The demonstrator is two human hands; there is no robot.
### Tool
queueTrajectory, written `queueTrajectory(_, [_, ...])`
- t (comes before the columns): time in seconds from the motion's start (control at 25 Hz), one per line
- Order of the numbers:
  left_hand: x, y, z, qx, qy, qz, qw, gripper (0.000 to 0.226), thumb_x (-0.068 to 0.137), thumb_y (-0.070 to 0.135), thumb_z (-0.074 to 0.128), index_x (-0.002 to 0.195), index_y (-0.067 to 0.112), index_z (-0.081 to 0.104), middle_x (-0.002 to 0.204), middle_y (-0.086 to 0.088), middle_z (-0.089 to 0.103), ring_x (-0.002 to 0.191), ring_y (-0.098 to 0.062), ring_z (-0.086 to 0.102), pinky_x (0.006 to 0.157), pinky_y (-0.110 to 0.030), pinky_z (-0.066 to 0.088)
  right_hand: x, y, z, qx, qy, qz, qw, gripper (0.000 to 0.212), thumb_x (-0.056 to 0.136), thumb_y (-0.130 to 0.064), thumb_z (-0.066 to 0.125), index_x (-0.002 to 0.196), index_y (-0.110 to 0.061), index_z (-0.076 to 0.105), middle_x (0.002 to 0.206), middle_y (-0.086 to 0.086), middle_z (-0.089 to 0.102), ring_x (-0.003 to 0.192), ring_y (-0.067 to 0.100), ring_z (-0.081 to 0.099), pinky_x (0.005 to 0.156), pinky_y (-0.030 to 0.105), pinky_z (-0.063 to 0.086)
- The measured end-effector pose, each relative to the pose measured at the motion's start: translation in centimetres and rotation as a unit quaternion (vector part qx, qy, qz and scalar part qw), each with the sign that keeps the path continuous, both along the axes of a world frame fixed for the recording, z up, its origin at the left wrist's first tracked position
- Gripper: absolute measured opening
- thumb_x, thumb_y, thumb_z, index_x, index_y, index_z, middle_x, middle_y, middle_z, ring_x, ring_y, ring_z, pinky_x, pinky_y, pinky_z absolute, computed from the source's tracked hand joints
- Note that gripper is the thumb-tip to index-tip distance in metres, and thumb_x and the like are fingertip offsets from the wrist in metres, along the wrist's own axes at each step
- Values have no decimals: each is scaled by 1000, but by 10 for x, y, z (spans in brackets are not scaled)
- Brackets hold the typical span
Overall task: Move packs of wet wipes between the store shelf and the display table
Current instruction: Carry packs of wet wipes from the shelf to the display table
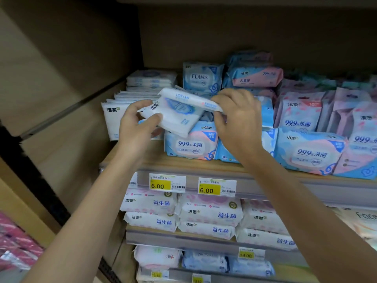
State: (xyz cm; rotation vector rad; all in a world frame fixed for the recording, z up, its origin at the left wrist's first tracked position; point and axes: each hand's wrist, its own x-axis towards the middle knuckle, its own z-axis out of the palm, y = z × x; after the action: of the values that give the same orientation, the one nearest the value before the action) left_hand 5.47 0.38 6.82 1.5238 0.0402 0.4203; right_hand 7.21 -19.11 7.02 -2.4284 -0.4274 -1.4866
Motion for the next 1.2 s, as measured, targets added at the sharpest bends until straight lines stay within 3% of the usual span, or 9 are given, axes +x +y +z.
queueTrajectory(0.16, [-9,8,3,-62,-45,17,997,35,89,3,55,118,22,49,101,4,56,81,-3,66,62,-21,56,-13,0,2,85,-50,50,994,29,74,4,56,98,-6,68,103,8,67,95,29,57,79,37,45])
queueTrajectory(0.32, [-19,18,-6,-124,-22,-11,992,37,90,6,52,126,12,50,111,-1,65,91,-10,67,66,-25,55,-24,-9,-5,121,-84,55,988,27,75,12,57,94,-1,70,98,16,65,96,28,53,88,18,36])
queueTrajectory(0.52, [-35,21,-22,-145,-21,-19,989,32,93,7,50,124,11,55,114,0,70,97,-12,69,74,-30,54,-47,-23,-40,147,-30,69,986,23,78,6,60,96,-3,70,113,24,57,102,29,54,90,8,32])
queueTrajectory(0.64, [-40,17,-24,-213,-5,-47,976,21,94,8,51,112,13,62,105,1,72,90,-10,69,71,-27,56,-55,-18,-48,146,13,58,987,23,77,2,62,98,-6,70,120,23,52,91,13,52,73,8,37])
queueTrajectory(0.72, [-43,13,-25,-216,0,-69,974,30,92,7,54,121,12,57,112,-3,70,94,-15,68,65,-27,57,-56,-14,-49,173,75,91,978,27,75,1,65,98,-12,69,124,14,48,89,-2,48,72,9,42])
queueTrajectory(0.8, [-46,11,-24,-186,11,-82,979,49,89,1,56,133,20,46,116,-5,69,95,-19,69,62,-27,57,-61,-11,-42,285,175,155,929,34,74,0,67,97,-25,66,125,3,43,93,-11,51,75,9,47])
queueTrajectory(0.92, [-52,10,-24,-177,25,-115,977,58,87,7,60,135,31,38,111,1,71,88,-15,71,60,-27,56,-72,-8,-35,449,262,246,818,37,78,6,67,94,-27,64,122,0,44,77,-14,56,64,6,45])
queueTrajectory(1.04, [-58,6,-26,-183,14,-143,973,64,80,15,65,134,32,37,109,5,72,91,-14,71,61,-28,57,-75,-2,-36,500,262,234,791,22,77,-11,75,92,-26,67,114,2,55,76,-3,57,68,15,48])
queueTrajectory(1.2, [-59,7,-31,-149,-5,-133,980,70,83,-2,60,138,31,31,108,-1,72,88,-17,71,57,-26,55,-76,-10,-33,538,346,229,734,48,67,-1,79,106,-18,56,102,1,66,85,14,68,67,31,60])
